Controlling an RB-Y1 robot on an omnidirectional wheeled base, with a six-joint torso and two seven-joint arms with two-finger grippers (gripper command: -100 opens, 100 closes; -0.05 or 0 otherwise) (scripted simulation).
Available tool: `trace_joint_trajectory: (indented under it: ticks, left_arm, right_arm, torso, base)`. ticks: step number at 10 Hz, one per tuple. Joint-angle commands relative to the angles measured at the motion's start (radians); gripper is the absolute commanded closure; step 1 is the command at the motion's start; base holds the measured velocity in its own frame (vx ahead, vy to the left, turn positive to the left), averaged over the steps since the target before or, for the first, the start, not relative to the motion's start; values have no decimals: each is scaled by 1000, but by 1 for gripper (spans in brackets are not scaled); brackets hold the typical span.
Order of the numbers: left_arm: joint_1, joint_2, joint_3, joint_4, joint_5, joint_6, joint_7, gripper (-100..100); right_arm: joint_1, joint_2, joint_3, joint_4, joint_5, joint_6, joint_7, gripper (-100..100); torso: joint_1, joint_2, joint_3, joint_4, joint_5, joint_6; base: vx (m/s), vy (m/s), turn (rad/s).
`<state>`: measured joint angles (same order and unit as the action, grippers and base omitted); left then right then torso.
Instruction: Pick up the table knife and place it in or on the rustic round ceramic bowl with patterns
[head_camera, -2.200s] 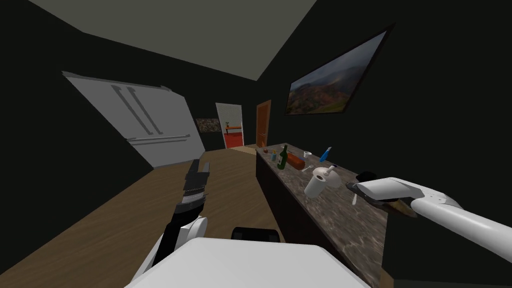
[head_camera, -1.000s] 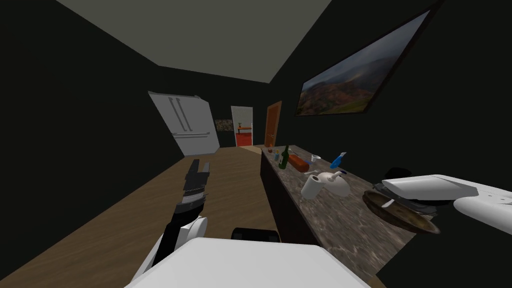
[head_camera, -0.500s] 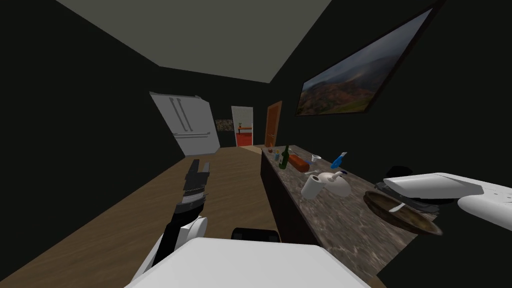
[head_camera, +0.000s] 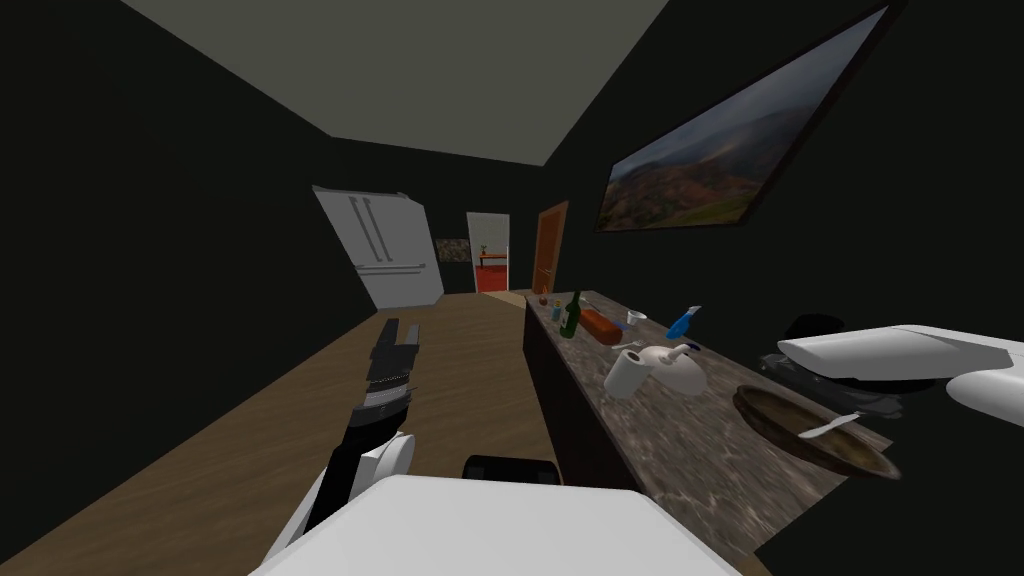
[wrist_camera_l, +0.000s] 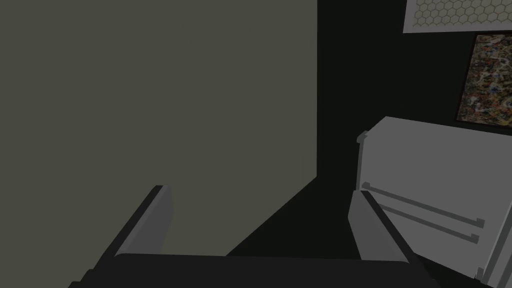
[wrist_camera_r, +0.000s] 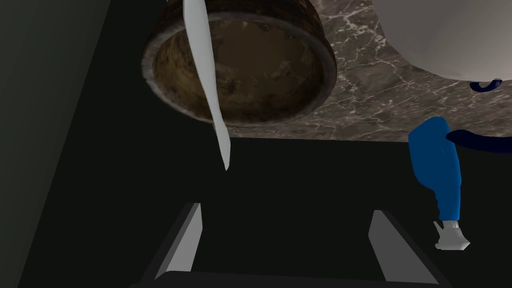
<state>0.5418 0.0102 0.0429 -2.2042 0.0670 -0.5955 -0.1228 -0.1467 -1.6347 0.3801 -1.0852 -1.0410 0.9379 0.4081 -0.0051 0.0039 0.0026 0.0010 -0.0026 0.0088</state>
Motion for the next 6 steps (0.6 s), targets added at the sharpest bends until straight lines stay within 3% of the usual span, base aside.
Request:
trace_joint_trajectory:
  ticks: [1,6]
  left_arm:
    - [0,0,0,0,0,0,0,0]
    - [0,0,0,0,0,0,0,0]
  right_arm:
    - [0,0,0,0,0,0,0,0]
    - [0,0,0,0,0,0,0,0]
  torso:
    - [0,0,0,0,0,0]
    - [0,-1,-1,0,0,0]
  base:
    - [0,0,0]
    - [0,0,0]
